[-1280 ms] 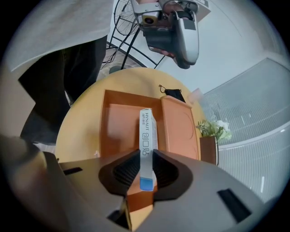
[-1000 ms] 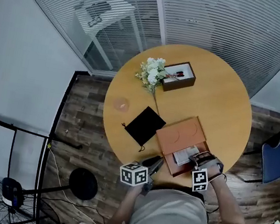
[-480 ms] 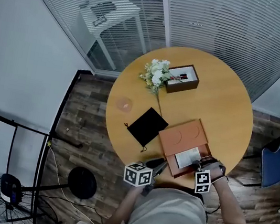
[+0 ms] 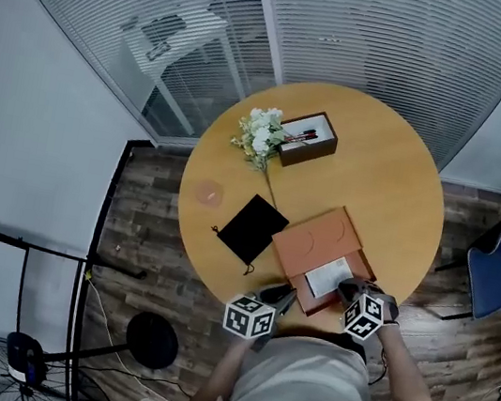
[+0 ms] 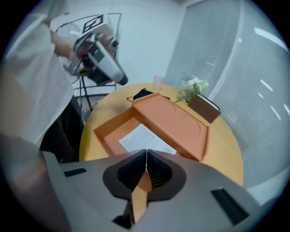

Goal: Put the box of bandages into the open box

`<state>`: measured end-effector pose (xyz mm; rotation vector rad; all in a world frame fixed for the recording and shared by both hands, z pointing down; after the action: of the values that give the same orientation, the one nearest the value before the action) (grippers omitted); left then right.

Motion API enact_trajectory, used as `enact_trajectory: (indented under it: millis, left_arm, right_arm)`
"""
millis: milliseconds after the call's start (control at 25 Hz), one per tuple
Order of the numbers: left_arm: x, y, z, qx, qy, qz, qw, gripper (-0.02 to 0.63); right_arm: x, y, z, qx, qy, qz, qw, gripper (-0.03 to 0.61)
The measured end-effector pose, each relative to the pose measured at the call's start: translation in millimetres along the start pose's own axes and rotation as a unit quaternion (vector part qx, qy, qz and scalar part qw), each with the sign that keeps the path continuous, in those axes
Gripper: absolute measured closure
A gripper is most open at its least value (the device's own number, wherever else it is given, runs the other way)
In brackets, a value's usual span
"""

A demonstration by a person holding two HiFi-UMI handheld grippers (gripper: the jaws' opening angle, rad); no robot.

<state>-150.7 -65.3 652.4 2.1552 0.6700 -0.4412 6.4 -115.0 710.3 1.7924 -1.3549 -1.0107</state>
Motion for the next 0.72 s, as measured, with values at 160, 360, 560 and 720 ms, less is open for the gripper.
enact_trajectory:
  millis: [160,360,560,720]
  left_arm:
    - [9,10,-3,-0.017,0.041,-0.002,0.9990,0.535]
    - [13,16,5,-0.014,0.091,0.017,0.9956,0.552]
    - [12,9,3,0.001,0.095,0.029,0.9951,0.592]
    - [6,3,-1,0.003,0.089,0.030,0.9956,0.603]
  right_arm:
    - [2,-14,1,0.061,0.182,-0.004,0.981,0.578]
    - [-3,-30,0,0.115,0.329,-0.016,0.937,0.580]
    - [-13,-40,-6,0.136,0.396,-0.036,0.908,0.580]
    - [-13,-41,-8,0.145,0.417,-0.062,0.895,0.580]
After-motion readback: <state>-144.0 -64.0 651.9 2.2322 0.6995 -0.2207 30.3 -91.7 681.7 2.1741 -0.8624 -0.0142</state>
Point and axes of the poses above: the fingertips, and each gripper's own axes: y forward along the fingers, x to its right, z out of its top, the point moved 4 cm from there along -y, backward along the fingers, and after that the axes turned 4 degrees about -x, right-handed, at the moved point
